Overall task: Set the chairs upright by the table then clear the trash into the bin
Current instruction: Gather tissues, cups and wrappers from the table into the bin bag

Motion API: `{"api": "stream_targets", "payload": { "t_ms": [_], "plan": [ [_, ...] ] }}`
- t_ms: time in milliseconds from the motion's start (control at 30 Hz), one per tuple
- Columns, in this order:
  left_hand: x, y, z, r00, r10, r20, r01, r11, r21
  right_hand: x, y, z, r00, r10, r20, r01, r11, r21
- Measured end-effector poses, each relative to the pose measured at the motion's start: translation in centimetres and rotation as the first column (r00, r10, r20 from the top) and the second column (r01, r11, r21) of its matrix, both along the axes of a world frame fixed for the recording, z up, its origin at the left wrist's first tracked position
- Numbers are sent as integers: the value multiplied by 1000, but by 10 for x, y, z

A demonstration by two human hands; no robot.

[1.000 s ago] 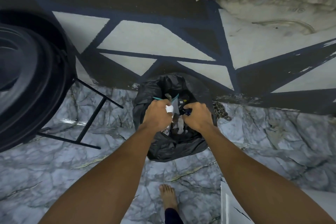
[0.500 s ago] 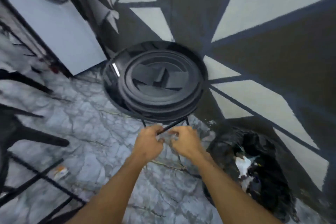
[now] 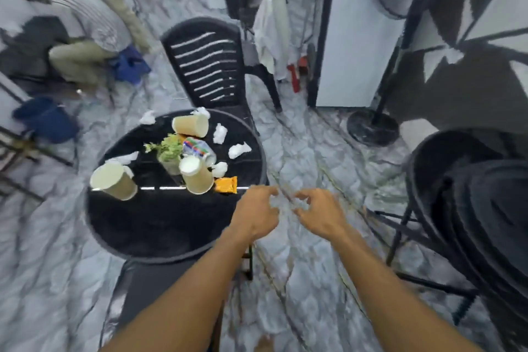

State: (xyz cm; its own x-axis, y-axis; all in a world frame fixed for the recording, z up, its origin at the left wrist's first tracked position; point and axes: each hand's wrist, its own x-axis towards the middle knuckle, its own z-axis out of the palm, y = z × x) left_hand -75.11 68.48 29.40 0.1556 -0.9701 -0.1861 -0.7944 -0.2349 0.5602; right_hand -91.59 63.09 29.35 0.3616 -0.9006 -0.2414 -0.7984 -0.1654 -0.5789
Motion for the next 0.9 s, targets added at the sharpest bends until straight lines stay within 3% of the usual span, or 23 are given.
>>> {"api": "stream_targets", "payload": {
  "t_ms": [200,400,600,800,900],
  "plan": [
    [112,29,-6,953,301,23,-301,953,-21,134,-16,-14,953,303,-13,-302,952,53],
    [172,16,-14,869,489,80,-482,872,-88,194,-45,-37,911,403,-86,-400,915,46],
    [190,-31,-24,831,555,19,-546,823,-157,222,-75,-71,878,462,-123,-472,879,-64],
    [199,-43,-39,857,505,98,-500,863,-68,232,-76,-100,735,626,-260,-649,761,-3],
    [201,-34,-42,855,517,40,-513,854,-84,231,-72,-108,739,620,-264,-643,766,-1]
  ]
}}
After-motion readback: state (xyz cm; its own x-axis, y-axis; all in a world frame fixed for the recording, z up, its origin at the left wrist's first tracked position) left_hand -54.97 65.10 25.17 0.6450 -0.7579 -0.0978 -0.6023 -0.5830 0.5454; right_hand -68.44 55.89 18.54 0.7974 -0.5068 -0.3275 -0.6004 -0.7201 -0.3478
